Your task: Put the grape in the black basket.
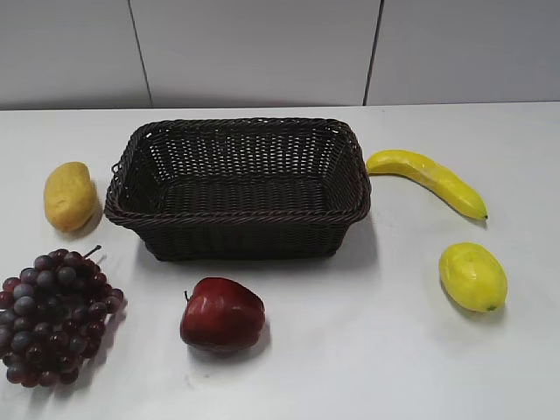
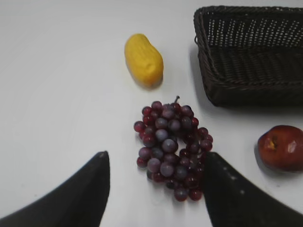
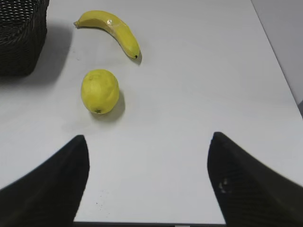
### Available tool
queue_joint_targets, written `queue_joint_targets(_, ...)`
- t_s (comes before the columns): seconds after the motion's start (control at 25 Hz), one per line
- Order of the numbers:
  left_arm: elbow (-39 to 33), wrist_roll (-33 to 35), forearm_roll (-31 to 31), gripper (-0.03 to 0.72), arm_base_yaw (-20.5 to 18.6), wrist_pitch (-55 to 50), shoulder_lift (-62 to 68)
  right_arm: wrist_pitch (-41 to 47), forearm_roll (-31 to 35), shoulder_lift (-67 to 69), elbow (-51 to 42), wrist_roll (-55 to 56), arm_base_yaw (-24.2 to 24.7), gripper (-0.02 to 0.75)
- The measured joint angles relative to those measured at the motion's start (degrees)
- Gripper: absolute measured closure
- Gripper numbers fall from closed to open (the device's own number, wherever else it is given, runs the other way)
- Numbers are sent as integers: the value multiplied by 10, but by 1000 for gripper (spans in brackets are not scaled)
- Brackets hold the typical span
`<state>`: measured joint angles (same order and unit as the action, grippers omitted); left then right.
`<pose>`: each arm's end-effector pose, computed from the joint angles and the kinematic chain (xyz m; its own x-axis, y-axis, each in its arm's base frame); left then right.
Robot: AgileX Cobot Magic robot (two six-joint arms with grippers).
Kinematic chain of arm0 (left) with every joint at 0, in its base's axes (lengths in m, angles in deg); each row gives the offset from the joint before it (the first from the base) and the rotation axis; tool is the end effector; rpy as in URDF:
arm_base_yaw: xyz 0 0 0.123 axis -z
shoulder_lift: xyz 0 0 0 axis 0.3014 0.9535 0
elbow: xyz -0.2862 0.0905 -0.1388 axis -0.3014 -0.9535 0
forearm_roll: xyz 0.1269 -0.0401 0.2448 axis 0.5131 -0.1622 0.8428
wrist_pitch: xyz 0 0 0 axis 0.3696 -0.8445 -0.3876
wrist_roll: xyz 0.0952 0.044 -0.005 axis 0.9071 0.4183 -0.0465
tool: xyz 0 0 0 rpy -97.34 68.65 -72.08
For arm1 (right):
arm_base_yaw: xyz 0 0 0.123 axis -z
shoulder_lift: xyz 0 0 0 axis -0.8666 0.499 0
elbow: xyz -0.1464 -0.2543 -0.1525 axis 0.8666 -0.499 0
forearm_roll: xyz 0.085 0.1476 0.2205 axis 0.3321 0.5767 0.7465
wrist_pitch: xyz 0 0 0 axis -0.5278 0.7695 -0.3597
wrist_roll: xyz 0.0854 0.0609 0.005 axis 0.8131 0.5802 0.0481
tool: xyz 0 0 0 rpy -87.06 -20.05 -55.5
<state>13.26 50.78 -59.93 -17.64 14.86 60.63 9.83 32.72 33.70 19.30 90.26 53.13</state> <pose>0.0770 -0.0202 0.3137 -0.6886 -0.0263 -0.7247 0.1221 0.9809 -0.1517 -0.0146 -0.0018 0.2839 -0.4397 -0.0308 -0.8976 -0.1108 0.9936 0.0202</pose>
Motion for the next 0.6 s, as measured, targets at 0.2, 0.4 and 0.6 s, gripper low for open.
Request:
queue_joint_targets(0.2,0,0,-36,100,0,5,157,0,0,0,0,0,0,148)
queue_joint_targets(0.4,4,46,-54,100,0,39,305,0,0,0,0,0,0,148)
queue_joint_targets(0.6,5,82,-67,98,0,99,421,0,0,0,0,0,0,148)
